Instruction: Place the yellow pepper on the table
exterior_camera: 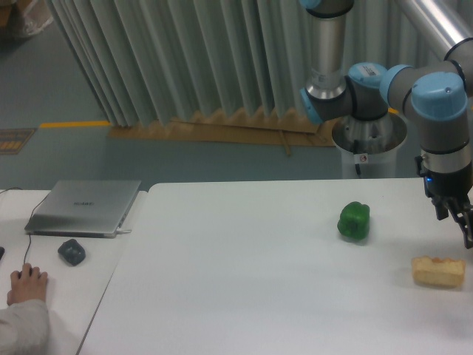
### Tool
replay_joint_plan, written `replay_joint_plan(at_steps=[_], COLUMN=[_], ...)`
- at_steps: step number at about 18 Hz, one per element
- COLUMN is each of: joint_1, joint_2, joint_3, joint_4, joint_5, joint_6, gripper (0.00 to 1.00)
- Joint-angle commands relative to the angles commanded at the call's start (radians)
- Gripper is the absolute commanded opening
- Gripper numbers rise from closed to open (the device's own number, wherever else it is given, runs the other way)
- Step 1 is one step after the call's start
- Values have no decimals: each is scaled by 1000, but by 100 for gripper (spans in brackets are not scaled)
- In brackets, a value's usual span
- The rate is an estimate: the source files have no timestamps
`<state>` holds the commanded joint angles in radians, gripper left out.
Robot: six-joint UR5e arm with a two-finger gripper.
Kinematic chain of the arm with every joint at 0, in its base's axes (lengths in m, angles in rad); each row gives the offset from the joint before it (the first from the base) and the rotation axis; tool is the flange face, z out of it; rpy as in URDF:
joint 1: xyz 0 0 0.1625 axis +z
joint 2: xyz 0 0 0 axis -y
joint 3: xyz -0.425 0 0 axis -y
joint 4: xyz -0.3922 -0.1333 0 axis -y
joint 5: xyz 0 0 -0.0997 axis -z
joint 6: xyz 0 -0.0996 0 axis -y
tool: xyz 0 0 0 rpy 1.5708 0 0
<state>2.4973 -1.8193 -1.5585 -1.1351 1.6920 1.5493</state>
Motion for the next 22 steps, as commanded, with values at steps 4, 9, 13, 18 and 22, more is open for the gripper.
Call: replay_joint_plan(at_steps=[4, 9, 13, 18, 22], joint_1=[15, 141, 189, 261, 320], joint_2=[0, -2, -12, -37, -63], joint_3=[9, 9, 21, 28, 26], joint_4=[-3, 8, 8, 17, 54], joint_5=[5, 2, 2, 2, 2], joint_6=[-2, 6, 9, 207, 392], gripper=[100, 100, 100, 100, 100])
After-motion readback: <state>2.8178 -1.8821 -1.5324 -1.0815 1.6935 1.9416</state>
